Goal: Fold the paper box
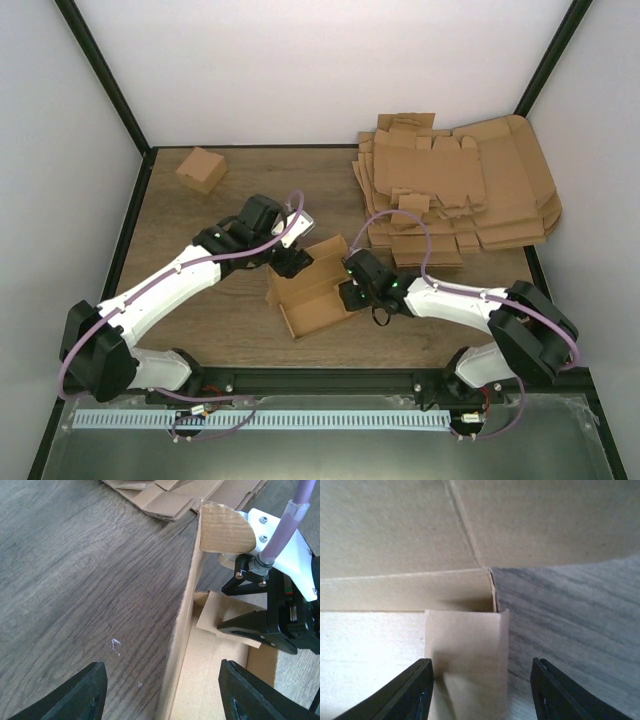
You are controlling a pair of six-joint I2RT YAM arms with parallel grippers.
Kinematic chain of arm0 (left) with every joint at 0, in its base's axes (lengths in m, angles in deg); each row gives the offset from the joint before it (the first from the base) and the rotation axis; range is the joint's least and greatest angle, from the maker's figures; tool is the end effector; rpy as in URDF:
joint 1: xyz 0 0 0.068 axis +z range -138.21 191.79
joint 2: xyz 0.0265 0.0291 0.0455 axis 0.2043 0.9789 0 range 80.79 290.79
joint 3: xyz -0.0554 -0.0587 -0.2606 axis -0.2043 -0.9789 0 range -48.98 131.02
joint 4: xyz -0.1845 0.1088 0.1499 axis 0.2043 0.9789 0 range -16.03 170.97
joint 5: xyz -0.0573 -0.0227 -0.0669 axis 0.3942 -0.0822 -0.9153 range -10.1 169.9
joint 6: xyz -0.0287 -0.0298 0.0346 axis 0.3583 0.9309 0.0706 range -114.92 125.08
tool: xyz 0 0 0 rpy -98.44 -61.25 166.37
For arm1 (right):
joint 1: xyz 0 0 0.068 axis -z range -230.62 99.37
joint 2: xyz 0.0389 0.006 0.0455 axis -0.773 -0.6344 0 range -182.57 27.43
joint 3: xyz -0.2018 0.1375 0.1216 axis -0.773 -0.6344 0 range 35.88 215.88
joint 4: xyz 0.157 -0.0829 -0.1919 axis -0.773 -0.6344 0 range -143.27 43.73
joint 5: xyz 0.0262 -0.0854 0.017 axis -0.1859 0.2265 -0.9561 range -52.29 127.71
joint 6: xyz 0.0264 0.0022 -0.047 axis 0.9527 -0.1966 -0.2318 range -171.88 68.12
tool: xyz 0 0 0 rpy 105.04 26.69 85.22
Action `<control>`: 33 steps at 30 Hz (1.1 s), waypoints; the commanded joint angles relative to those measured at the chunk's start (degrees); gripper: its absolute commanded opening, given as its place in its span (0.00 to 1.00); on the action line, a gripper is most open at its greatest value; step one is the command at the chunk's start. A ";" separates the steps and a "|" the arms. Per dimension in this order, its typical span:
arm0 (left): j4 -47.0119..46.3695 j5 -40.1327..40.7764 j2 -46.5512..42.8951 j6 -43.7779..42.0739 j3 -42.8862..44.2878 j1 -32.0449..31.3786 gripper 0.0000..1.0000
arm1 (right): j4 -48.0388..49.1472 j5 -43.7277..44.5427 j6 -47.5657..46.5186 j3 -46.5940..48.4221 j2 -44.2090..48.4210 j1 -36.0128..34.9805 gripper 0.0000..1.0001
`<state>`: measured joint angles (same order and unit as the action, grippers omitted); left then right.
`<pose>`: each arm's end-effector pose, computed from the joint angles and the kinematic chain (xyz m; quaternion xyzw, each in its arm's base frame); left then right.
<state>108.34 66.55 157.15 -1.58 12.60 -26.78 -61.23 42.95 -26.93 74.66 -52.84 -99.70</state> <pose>0.2145 -0.1816 0.2834 0.3953 0.8436 -0.2001 0.3033 0.1722 0.1937 0.1651 -0.1870 0.9381 0.1386 0.2566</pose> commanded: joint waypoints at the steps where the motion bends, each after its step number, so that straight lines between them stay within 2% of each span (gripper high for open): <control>1: 0.50 -1.49 0.26 -2.05 1.65 0.07 0.62 | -3.04 -0.45 1.92 -0.58 1.21 -0.95 0.56; 3: 0.45 -1.32 0.31 -2.20 1.56 0.07 0.62 | -3.86 0.47 2.39 -0.48 0.70 -1.46 0.55; 10: -0.75 -0.64 -0.33 -0.76 1.11 0.07 0.62 | -2.90 4.92 5.39 -0.53 -3.29 -3.96 0.44; 16: -0.92 -1.92 -1.88 -0.59 1.07 0.07 0.62 | -2.73 12.98 7.92 -0.26 -5.35 -6.01 0.20; 21: -0.18 -1.31 -3.21 -1.11 1.39 0.07 0.62 | -3.71 14.67 8.44 0.17 -5.88 -6.16 0.01; 26: -0.60 -2.20 -3.39 -0.41 1.33 0.07 0.62 | -4.45 15.44 9.03 0.36 -5.95 -6.46 0.01; 27: -0.68 -2.17 -3.45 -0.18 1.27 0.07 0.63 | -4.58 15.69 9.18 0.42 -5.89 -6.47 0.04; 29: -0.71 -1.86 -3.62 -0.09 1.25 0.07 0.63 | -4.46 15.83 9.32 0.50 -5.43 -6.47 0.19; 33: -0.48 -1.15 -4.01 -0.52 1.59 0.07 0.63 | -2.51 13.02 8.56 -0.24 -2.08 -6.44 0.41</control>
<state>108.78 65.64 154.57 -2.02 12.62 -26.78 -64.29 56.09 -18.58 73.72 -57.93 -105.74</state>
